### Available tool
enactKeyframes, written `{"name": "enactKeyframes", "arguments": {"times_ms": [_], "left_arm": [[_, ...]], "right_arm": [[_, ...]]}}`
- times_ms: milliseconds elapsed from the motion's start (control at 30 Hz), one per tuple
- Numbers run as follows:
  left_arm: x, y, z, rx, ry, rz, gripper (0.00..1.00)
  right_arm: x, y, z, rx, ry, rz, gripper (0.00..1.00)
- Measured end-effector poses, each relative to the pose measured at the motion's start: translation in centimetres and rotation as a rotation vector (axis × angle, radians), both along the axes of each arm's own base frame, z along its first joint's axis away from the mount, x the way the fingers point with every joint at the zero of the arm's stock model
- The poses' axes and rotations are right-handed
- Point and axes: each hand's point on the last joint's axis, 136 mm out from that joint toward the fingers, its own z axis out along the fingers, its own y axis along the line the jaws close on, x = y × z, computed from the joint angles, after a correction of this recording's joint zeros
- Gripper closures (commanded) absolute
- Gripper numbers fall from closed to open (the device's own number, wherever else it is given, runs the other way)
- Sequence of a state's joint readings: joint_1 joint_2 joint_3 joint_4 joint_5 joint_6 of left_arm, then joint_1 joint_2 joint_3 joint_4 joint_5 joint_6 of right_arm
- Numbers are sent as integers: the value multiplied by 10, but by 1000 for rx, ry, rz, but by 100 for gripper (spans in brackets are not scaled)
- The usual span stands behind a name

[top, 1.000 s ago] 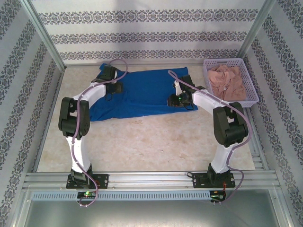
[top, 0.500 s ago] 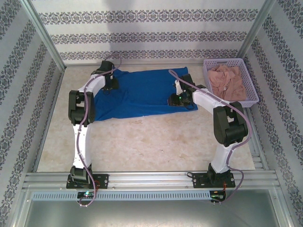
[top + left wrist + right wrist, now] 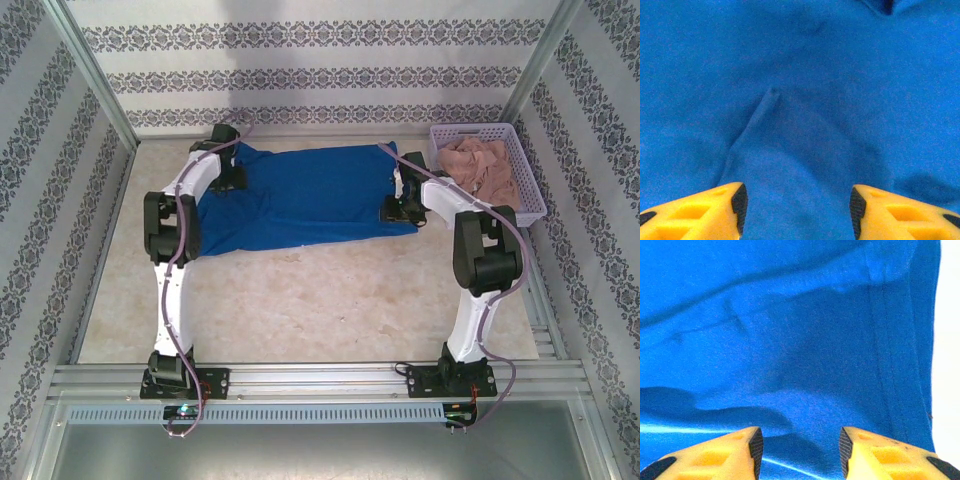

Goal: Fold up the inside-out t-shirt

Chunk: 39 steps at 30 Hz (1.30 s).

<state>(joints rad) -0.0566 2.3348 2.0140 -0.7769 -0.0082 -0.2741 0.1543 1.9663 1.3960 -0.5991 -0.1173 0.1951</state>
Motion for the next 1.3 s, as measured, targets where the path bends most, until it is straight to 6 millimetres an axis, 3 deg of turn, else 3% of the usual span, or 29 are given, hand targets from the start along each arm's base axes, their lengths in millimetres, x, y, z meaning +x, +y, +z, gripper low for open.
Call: {"name": "enactKeyframes", "arguments": {"times_ms": [167,267,367,500,567,800,1033,1300], "left_arm": [[-44,2,51,-22,-81,28,39],[-82,2,60,-54,-111,60,40],[-116,5,34,-100,-67,102,41],[-160,22,-20,-146,61,196,41],[-174,30,-33,-161,99,235,41],[-168,45,-33,-198,62,282,41],[-169,47,-34,-206,43,286,41],[-194,41,-34,-233,8,292,41]], "right_arm": [[-7,-10,-16,-61,60,0,54],[-10,-18,-22,-90,82,-6,55],[-13,-24,-24,-107,94,-11,55],[-13,-31,-24,-135,95,-9,56],[-13,-33,-25,-149,96,-9,56],[-17,-46,-25,-228,110,-7,62],[-24,-56,-26,-299,133,-4,66],[-45,-51,-27,-395,166,32,68]]}}
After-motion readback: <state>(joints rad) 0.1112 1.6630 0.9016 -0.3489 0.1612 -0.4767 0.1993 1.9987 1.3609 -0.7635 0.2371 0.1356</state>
